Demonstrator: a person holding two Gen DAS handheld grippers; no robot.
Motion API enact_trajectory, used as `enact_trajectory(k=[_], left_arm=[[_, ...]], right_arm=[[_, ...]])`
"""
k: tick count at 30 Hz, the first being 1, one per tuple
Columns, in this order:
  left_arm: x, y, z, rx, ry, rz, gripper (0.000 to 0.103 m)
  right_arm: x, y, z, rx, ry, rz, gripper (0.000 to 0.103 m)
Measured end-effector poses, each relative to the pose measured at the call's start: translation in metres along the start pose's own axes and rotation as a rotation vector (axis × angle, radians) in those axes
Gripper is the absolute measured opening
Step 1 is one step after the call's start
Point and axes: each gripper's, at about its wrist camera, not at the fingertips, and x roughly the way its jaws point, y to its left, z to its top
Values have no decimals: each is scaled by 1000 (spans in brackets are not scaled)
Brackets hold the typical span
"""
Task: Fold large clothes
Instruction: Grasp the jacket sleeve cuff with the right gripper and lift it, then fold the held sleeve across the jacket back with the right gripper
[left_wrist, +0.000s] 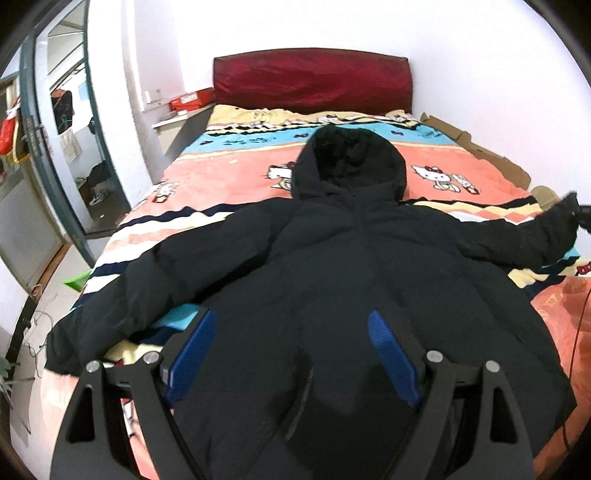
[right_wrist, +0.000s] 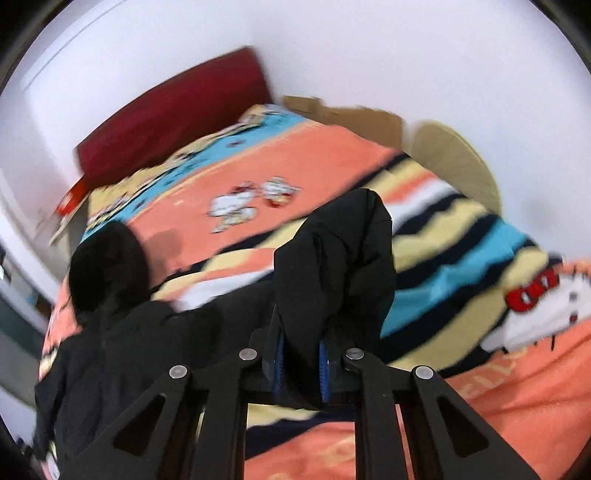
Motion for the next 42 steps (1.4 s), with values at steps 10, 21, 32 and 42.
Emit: enact_trajectory(k=[10,21,32,42], left_arm=[[-49,51,-38,-90,-19,31,85],[-66,103,-67,-202,-80,109,85],[-64,113,-81,-213,-62,104,85],[-88,107,-74,-212,-93,153,85]], right_arm=[[-51,174,-12,-252,-43,205,12],[-36,341,-84,-459,45,359,12],[46,422,-203,-574,259,320,13],[36,435,-230,-623,278,341,59]])
